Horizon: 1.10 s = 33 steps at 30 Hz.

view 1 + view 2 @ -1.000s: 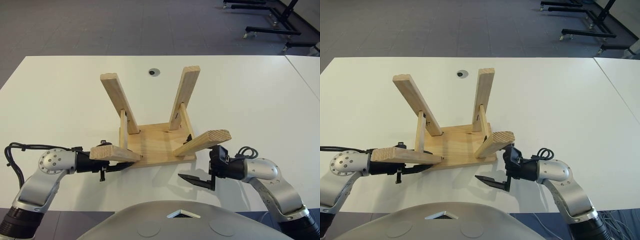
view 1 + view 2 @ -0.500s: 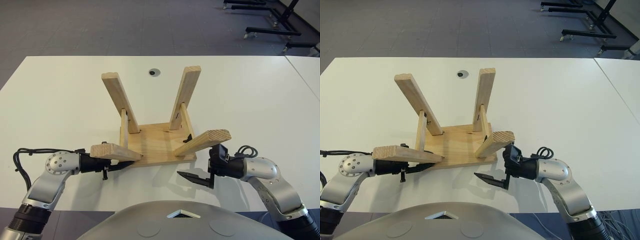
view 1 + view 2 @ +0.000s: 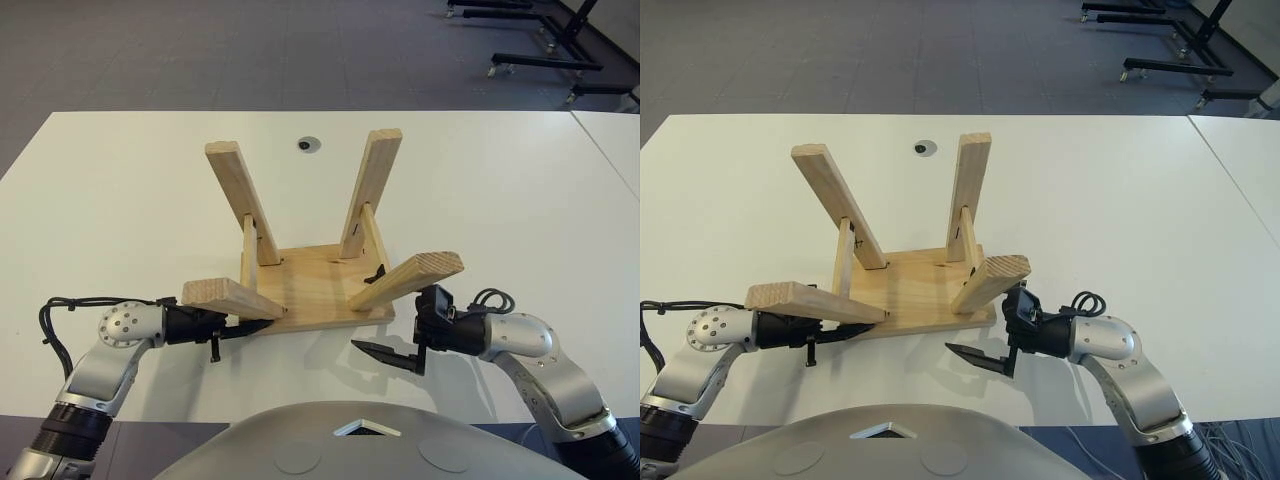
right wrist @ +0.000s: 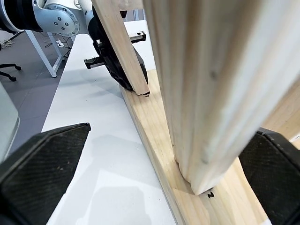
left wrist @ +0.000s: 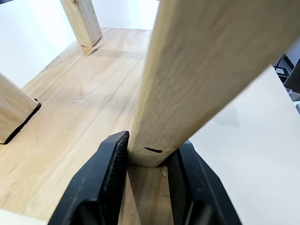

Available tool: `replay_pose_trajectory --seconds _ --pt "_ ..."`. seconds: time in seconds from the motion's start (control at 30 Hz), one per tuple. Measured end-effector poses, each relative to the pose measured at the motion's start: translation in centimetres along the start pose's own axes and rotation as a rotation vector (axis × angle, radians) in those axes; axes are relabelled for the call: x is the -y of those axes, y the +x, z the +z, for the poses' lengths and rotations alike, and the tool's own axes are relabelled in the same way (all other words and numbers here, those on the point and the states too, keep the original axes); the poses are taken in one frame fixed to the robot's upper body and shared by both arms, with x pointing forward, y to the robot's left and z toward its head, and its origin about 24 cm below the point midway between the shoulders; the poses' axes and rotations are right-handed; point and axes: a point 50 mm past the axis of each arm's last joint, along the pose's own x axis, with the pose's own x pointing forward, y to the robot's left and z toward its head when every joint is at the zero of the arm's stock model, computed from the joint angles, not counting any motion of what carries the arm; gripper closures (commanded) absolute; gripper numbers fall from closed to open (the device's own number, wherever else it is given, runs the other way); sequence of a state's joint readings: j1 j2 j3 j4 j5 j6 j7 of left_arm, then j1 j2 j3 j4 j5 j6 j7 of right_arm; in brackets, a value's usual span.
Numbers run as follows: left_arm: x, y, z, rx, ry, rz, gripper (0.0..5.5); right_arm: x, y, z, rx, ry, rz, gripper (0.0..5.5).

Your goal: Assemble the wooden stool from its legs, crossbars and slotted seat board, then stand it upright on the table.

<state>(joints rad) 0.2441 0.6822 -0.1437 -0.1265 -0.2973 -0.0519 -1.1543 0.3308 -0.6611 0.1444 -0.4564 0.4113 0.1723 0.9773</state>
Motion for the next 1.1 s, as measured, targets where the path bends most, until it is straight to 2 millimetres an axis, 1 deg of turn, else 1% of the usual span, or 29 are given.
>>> replay_pose_trajectory --seconds 0.03,0.13,0.27,0.37,0.4,0.47,0.7,0.8,0.87,1.0,1.1 --pt "0.0 0.0 -0.1 0.0 0.002 0.002 4.35 0.1 -0.1 0.1 -0.003 -0.005 -0.002 0.1" --pt "0.0 -0.1 -0.2 0.001 0.011 0.002 4.35 0.9 -0.5 0.1 -0.008 -0.032 -0.034 0.64" --pt "0.0 -0.2 -0.2 0.001 0.011 -0.011 4.35 2.0 -1.0 -0.6 -0.017 -0.051 -0.054 1.38" --pt "-0.2 -0.2 -0.2 0.0 0.015 -0.015 4.35 2.8 -1.1 -0.8 -0.01 -0.057 -0.068 1.8" --pt "-0.3 -0.2 -0.2 -0.001 0.016 -0.013 4.35 2.9 -1.0 -1.0 -0.001 -0.053 -0.072 2.06" --pt "-0.5 -0.3 -0.2 -0.003 0.019 -0.017 4.35 2.9 -0.8 -1.3 0.004 -0.049 -0.061 2.34" --pt "-1.1 -0.2 -0.1 -0.009 0.027 -0.038 4.35 2.4 0.5 -2.2 -0.023 -0.037 0.042 3.59" --pt "-1.3 -0.4 -0.2 -0.017 0.024 -0.046 4.35 2.7 0.7 -2.4 -0.038 -0.045 0.048 4.11" --pt "-1.4 -0.5 -0.2 -0.021 0.025 -0.05 4.35 2.7 0.9 -2.4 -0.038 -0.05 0.058 4.23" --pt "-1.5 -0.7 -0.3 -0.018 0.021 -0.059 4.35 2.8 1.0 -2.4 -0.031 -0.053 0.062 4.24" --pt "-1.8 -1.0 -0.2 -0.025 0.015 -0.088 4.35 2.5 1.2 -2.4 -0.011 -0.039 0.058 4.24"
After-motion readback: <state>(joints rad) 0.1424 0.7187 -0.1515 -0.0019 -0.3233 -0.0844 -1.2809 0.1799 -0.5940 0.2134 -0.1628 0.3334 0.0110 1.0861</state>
